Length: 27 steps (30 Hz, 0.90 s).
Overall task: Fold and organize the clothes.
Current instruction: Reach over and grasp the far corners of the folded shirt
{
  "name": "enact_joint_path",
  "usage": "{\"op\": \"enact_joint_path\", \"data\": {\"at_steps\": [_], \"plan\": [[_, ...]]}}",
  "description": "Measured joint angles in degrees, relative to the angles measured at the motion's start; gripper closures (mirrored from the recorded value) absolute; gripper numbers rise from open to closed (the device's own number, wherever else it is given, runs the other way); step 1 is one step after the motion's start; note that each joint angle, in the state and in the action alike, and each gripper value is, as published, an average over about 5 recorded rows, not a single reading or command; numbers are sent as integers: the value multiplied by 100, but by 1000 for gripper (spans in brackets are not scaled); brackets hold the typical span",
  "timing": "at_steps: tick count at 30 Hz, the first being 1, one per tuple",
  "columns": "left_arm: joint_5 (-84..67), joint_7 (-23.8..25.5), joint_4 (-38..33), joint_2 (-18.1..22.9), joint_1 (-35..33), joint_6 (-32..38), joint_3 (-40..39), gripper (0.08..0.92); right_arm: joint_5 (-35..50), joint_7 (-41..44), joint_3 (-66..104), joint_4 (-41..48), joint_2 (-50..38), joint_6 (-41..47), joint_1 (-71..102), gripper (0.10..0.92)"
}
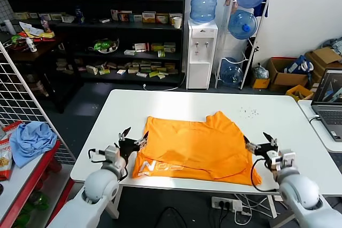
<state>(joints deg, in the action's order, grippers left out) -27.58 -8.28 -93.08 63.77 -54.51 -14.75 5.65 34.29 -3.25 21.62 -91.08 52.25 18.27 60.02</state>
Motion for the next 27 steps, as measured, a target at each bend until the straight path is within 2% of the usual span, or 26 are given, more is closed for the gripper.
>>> {"op": "enact_joint_path", "data": {"at_steps": [15, 27], "plan": [[-242, 141, 2271, 709, 1851, -473, -574, 177, -159, 570, -641, 1903, 580, 310, -1815, 203], [-35, 267, 3572, 1201, 2599, -499, -553, 177, -438, 903, -854, 2915, 1064, 323, -2347, 204]]}}
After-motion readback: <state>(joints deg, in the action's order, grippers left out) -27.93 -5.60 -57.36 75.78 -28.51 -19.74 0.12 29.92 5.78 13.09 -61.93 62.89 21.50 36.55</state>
